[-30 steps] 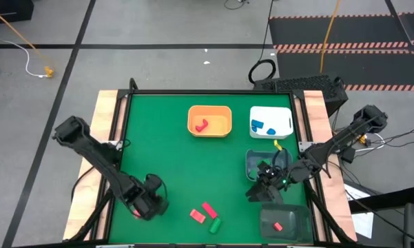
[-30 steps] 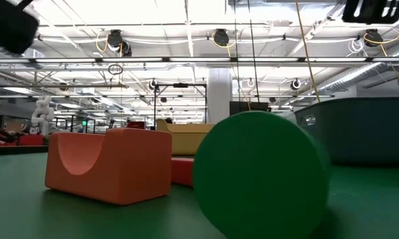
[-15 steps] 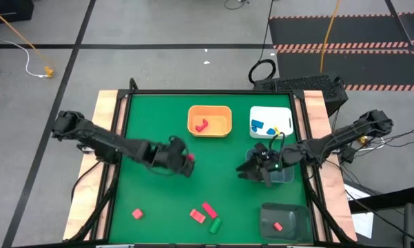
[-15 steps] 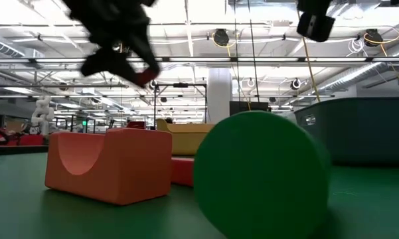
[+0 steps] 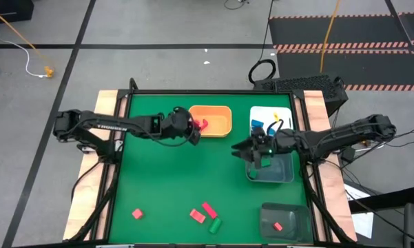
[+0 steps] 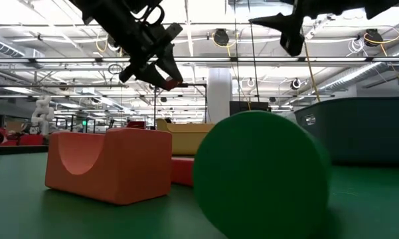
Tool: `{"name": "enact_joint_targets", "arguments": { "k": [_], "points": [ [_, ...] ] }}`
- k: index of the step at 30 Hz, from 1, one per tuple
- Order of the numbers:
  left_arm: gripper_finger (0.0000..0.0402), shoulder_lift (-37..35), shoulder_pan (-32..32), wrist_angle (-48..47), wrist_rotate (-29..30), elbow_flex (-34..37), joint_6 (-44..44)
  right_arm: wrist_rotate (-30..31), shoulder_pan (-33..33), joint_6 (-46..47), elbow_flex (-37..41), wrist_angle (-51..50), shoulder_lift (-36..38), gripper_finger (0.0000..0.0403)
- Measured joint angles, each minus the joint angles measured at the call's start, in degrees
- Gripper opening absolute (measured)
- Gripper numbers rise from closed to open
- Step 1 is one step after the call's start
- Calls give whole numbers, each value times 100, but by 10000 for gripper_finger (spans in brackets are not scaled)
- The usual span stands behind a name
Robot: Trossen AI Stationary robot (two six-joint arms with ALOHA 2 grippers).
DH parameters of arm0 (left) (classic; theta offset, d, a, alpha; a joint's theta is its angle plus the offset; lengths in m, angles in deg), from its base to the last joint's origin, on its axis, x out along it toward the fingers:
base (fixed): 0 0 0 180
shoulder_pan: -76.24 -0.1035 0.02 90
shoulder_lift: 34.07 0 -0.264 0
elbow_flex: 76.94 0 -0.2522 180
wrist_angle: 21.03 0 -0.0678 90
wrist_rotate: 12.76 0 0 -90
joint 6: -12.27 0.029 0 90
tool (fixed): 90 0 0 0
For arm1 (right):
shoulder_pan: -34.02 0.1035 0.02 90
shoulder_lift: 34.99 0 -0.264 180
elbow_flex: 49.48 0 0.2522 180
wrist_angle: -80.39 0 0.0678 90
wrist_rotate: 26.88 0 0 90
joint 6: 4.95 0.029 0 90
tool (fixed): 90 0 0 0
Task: Sort & place blocks by color
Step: Put the left red block into the yellow bin, then put the right orange block into the black bin
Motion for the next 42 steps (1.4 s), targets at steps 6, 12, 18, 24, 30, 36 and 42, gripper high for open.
{"name": "enact_joint_targets", "arguments": {
  "k": [6, 12, 18, 24, 30, 36, 42],
  "points": [
    [174, 71, -349, 24, -3, -4, 413, 248, -357, -120, 0, -6, 0, 189],
    [174, 339, -493, 119, -120, 0, 445, 545, -544, -117, 2, -15, 0, 189],
    [189, 713, -497, 311, -126, -7, 441, 600, -602, -100, 1, -23, 0, 189],
    [182, 1025, -497, 312, -130, -7, 149, 599, -602, -99, 0, -37, 0, 189],
    [189, 1130, -496, 366, -157, -2, -332, 601, -602, -99, 1, -47, 0, 189],
    [237, 1130, -495, 612, -188, -3, -319, 601, -602, -99, 2, -65, 0, 189],
    [249, 1128, -495, 615, -349, -3, -361, 599, -602, -99, 2, -68, 0, 189]
  ]
}}
